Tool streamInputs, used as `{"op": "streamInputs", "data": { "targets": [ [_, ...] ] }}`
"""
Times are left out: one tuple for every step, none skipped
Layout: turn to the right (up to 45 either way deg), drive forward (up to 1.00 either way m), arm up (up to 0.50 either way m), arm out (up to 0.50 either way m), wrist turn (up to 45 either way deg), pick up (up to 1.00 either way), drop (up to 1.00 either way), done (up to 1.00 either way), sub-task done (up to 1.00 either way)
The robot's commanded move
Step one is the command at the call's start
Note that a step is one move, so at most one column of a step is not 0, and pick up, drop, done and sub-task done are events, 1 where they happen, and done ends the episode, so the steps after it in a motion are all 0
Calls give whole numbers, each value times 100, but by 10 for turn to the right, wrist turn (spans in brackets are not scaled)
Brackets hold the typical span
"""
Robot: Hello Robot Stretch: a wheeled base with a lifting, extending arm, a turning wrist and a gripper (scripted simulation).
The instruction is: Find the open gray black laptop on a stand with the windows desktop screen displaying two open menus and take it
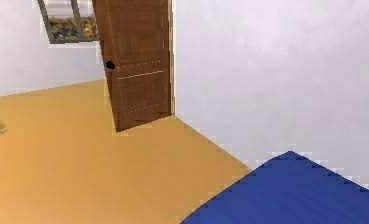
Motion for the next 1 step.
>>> {"op": "streamInputs", "data": {
  "targets": [
    [0, 0, 0, 0, 0, 0, 0, 100, 0]
  ]
}}
